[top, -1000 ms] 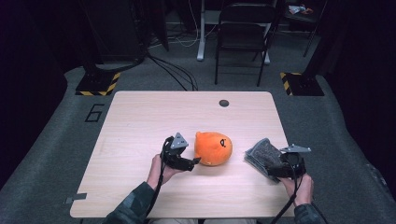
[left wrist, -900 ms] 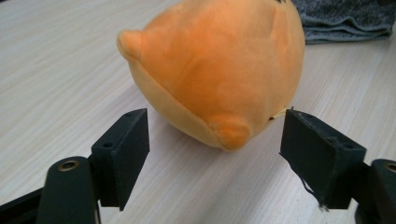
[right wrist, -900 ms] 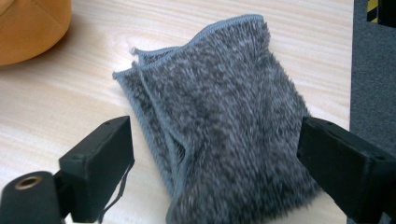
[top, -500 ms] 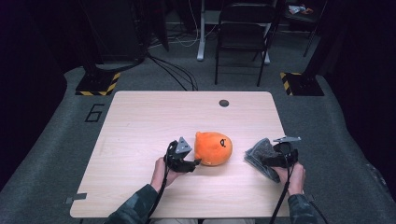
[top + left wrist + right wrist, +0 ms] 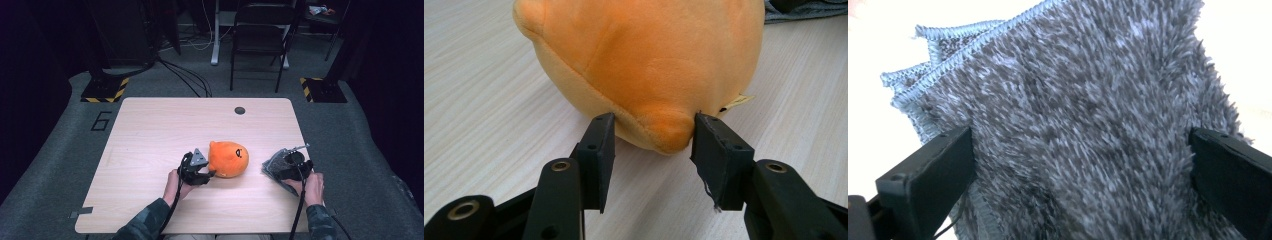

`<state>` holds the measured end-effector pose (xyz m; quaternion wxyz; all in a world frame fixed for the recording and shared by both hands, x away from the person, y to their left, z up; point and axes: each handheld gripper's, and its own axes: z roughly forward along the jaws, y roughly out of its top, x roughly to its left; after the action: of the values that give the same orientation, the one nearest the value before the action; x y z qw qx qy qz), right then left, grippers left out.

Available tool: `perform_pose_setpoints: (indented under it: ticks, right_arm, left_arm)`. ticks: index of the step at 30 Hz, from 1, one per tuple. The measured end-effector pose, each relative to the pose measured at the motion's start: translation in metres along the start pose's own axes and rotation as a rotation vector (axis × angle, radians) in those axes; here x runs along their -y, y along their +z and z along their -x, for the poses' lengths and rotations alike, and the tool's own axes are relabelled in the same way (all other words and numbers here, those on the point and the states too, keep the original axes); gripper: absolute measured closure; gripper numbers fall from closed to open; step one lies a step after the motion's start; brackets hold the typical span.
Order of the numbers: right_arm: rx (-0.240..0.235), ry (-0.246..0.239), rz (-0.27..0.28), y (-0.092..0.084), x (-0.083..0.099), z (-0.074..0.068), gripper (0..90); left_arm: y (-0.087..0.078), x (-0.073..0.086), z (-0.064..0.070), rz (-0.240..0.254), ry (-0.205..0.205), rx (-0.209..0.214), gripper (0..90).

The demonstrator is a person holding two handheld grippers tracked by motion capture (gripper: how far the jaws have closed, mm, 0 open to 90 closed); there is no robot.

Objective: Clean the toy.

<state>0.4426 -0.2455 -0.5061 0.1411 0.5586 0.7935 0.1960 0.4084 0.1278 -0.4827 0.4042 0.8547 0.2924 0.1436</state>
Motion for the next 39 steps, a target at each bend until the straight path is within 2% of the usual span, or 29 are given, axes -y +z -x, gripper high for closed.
perform_pose_setpoints:
  ticks: [2,4,8,9,12,14,17,20,26,31,34,37,38,39]
  right_arm:
    - [0.014,0.029,-0.009,-0.001,0.0,-0.001,0.0]
    - [0.026,0.034,-0.01,-0.001,0.0,-0.002,0.1]
    - [0.017,0.03,-0.013,-0.004,-0.001,-0.003,10.6]
    - [0.013,0.037,-0.014,-0.005,-0.001,-0.004,16.0]
    - [-0.001,0.015,-0.008,-0.009,-0.002,-0.006,28.1]
    - [-0.003,0.023,0.02,-0.011,-0.001,-0.008,41.3]
    - [-0.011,0.03,0.062,-0.012,0.003,-0.009,61.6]
    - [-0.023,0.017,0.071,-0.013,0.002,-0.009,73.0]
    - [-0.009,0.008,0.079,-0.014,0.001,-0.01,77.8]
    - [-0.036,0.038,0.101,-0.023,0.0,-0.006,77.9]
    - [-0.072,0.071,0.142,-0.036,-0.004,-0.006,77.8]
    - [-0.111,0.072,0.215,-0.052,-0.01,-0.009,77.8]
    - [-0.128,0.075,0.23,-0.057,-0.012,-0.011,77.8]
    - [-0.143,0.056,0.249,-0.062,-0.014,-0.013,77.9]
  left_arm:
    - [0.0,0.0,0.0,0.001,0.0,-0.003,52.3]
    - [0.0,0.0,0.0,0.003,-0.003,-0.004,52.8]
    - [0.0,0.001,0.0,-0.002,-0.001,-0.006,54.2]
    - [0.001,0.001,0.0,-0.004,0.001,-0.006,55.1]
    - [0.001,0.001,0.0,-0.001,-0.007,-0.009,56.6]
    - [0.002,0.001,0.001,0.001,-0.018,-0.009,57.8]
    - [0.002,0.002,0.001,-0.003,-0.008,-0.011,62.1]
    - [0.003,0.004,0.001,0.007,-0.02,-0.011,67.5]
    - [0.003,0.004,0.001,0.024,-0.024,-0.016,74.0]
    - [0.003,0.004,0.002,0.05,-0.021,-0.019,75.3]
    - [0.003,0.004,0.002,0.057,-0.026,-0.016,75.3]
    - [0.002,0.004,0.004,0.061,-0.027,-0.013,75.0]
    - [0.002,0.003,0.004,0.06,-0.014,-0.017,74.8]
    - [0.002,0.002,0.005,0.067,-0.015,-0.02,74.7]
